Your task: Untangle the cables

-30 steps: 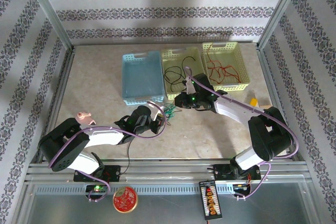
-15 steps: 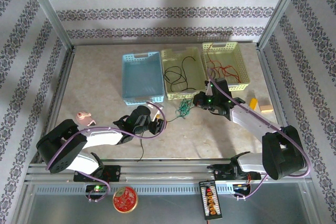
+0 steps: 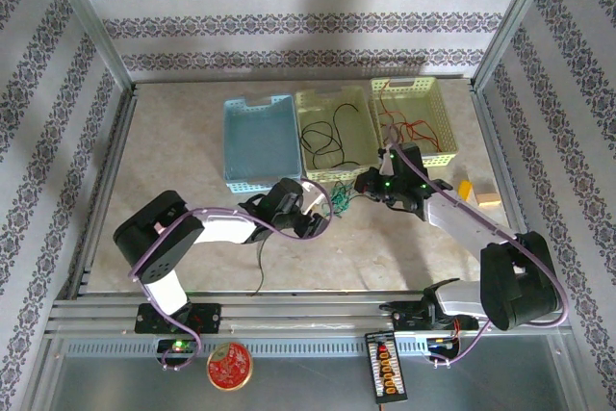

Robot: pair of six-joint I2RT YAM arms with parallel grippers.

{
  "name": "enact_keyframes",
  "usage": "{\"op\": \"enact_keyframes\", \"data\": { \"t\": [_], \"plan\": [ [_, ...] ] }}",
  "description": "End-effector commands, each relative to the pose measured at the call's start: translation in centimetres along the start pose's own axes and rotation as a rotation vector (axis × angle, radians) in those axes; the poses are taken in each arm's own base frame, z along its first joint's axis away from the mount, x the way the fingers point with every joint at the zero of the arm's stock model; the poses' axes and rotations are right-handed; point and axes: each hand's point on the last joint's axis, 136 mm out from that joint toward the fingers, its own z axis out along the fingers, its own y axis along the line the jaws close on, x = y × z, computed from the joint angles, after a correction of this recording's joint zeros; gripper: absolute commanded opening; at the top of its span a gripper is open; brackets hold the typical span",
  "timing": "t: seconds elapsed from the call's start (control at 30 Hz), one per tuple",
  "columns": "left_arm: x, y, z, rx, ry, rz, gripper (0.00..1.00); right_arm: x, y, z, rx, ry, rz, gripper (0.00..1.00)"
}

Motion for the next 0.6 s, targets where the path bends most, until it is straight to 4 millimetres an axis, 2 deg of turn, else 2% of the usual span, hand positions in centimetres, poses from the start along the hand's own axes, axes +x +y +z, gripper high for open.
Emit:
{"op": "enact_keyframes", "data": {
  "t": [0.0, 0.07, 0.3, 0.37, 0.47, 0.57],
  "plan": [
    [1.9, -0.6, 0.6, 0.04, 0.094, 0.073, 0.52, -0.8, 0.3, -1.2, -0.051, -0.032, 0.052, 0.01],
    [2.7, -0.8, 0.8, 0.049, 0.12, 0.078, 0.49, -1.4, 0.3, -1.9, -0.069, -0.052, 0.069, 0.01],
    [4.7, 0.2, 2.3, 0.009, 0.129, 0.031, 0.3, -2.1, 1.4, -3.0, -0.113, -0.078, 0.072, 0.01],
    [4.9, 0.4, 2.7, 0.005, 0.125, 0.012, 0.21, -2.2, 1.6, -3.1, -0.123, -0.081, 0.076, 0.01],
    [4.8, 0.8, 2.9, -0.017, 0.107, -0.013, 0.01, -2.4, 1.9, -3.6, -0.13, -0.094, 0.078, 0.01],
    [4.5, 1.6, 2.4, -0.067, 0.068, -0.028, 0.0, -2.7, 1.9, -4.1, -0.138, -0.113, 0.087, 0.01]
  ]
}}
